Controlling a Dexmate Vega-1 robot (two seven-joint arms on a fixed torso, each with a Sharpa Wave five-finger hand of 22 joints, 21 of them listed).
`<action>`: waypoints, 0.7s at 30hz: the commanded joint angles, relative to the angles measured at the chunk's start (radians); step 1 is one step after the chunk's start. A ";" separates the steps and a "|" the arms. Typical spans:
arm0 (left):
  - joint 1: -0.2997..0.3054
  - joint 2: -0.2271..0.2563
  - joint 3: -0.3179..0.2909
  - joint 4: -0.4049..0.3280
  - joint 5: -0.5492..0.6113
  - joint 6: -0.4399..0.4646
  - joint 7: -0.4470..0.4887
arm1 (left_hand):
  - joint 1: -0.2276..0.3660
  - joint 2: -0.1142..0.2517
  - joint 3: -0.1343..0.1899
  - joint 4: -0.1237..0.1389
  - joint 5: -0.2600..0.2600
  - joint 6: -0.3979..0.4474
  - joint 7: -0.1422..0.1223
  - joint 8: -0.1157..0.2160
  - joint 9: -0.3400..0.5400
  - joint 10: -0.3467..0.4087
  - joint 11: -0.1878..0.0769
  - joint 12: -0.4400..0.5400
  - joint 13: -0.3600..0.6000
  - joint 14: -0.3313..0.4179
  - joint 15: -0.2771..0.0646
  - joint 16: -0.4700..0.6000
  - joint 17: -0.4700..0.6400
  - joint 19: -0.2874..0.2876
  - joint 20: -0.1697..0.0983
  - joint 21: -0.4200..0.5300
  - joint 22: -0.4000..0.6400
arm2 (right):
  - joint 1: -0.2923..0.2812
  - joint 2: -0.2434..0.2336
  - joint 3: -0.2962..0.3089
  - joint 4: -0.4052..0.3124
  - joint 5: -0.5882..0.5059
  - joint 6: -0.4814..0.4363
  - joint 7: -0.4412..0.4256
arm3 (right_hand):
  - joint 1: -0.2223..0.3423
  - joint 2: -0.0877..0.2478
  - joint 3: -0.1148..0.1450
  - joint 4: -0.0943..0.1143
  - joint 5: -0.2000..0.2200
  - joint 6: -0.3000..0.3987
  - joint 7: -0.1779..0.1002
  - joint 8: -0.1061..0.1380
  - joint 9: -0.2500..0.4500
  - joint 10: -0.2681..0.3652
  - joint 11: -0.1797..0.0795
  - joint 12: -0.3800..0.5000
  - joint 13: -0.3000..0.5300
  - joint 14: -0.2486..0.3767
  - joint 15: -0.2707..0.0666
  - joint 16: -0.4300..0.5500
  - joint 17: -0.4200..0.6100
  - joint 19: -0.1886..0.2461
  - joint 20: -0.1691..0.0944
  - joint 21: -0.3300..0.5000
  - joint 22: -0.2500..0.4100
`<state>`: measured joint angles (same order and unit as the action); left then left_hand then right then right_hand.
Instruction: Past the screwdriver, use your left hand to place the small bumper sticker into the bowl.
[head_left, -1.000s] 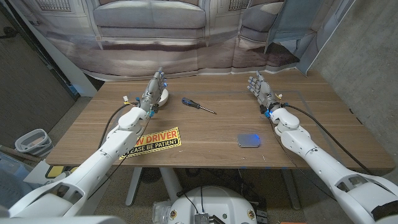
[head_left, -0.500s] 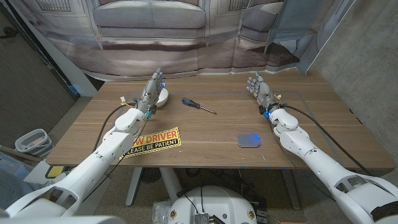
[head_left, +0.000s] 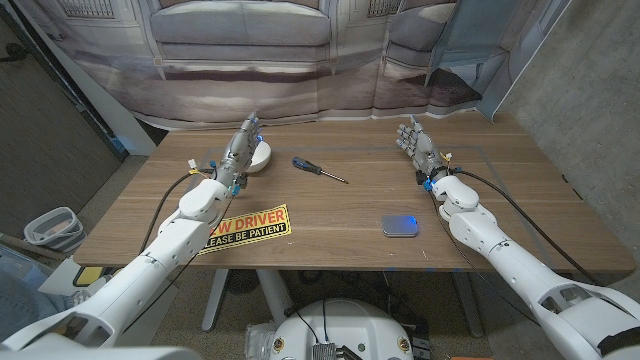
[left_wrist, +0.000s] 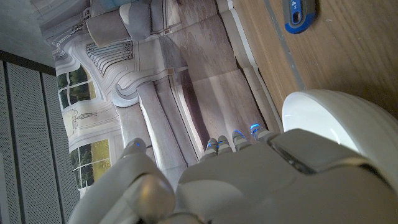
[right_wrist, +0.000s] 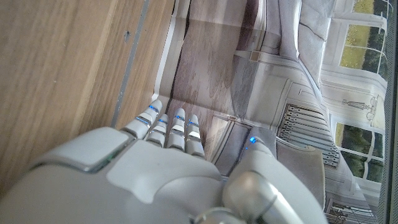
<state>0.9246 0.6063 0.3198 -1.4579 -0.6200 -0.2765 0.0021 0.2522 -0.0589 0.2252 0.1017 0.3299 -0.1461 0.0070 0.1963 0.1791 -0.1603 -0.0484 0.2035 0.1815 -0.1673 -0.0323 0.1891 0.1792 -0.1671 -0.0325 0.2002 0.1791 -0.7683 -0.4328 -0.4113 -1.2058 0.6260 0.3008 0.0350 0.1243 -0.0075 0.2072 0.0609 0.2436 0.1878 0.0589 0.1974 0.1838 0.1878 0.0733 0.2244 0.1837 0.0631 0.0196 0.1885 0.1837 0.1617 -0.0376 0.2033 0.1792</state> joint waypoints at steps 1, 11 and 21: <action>0.047 0.027 -0.013 -0.042 0.007 -0.027 0.000 | 0.011 0.003 0.000 -0.004 0.009 0.007 -0.003 0.006 0.005 0.002 0.000 0.006 0.003 -0.061 0.002 0.005 0.002 -0.116 -0.071 0.008 0.002 | 0.005 0.004 -0.005 -0.006 -0.009 -0.002 -0.007 | 0.008 0.002 0.004 -0.005 0.003 0.007 0.002 0.003 0.003 0.004 -0.002 0.002 0.004 0.007 0.000 0.004 0.002 0.004 -0.014 0.001 0.006; 0.069 0.040 -0.021 -0.071 0.014 -0.029 0.018 | 0.015 0.006 0.000 -0.006 0.009 0.011 -0.002 0.007 0.005 0.004 -0.002 0.006 0.003 -0.059 0.003 0.005 0.002 -0.115 -0.068 0.007 0.002 | -0.002 -0.002 -0.006 -0.014 -0.011 -0.001 -0.007 | 0.009 0.003 0.003 -0.006 0.002 0.008 0.001 0.003 0.003 0.005 -0.003 0.002 0.004 0.009 0.000 0.004 0.002 0.004 -0.013 0.001 0.006; 0.078 0.047 -0.020 -0.079 0.024 -0.042 0.016 | 0.019 0.009 -0.001 -0.008 0.008 0.016 0.000 0.007 0.005 0.006 -0.001 0.005 0.003 -0.055 0.003 0.004 0.002 -0.113 -0.073 0.007 0.002 | -0.016 -0.007 -0.001 -0.034 -0.007 -0.004 -0.015 | 0.009 0.004 0.002 -0.007 0.001 0.010 0.001 0.003 0.003 0.009 -0.003 0.002 0.004 0.010 0.000 0.003 0.003 0.004 -0.013 0.001 0.006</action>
<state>0.9881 0.6439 0.3020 -1.5223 -0.6072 -0.3041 0.0157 0.2613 -0.0498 0.2220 0.0986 0.3299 -0.1372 0.0052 0.2002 0.1790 -0.1599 -0.0482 0.2035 0.1815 -0.1672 -0.0323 0.1890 0.1791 -0.1670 -0.0325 0.2002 0.1790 -0.7714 -0.4338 -0.4153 -1.2230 0.6181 0.2967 0.0257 0.1242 -0.0075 0.2072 0.0608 0.2436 0.1877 0.0590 0.1974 0.1837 0.1876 0.0733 0.2244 0.1836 0.0645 0.0180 0.1885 0.1837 0.1617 -0.0376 0.2033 0.1842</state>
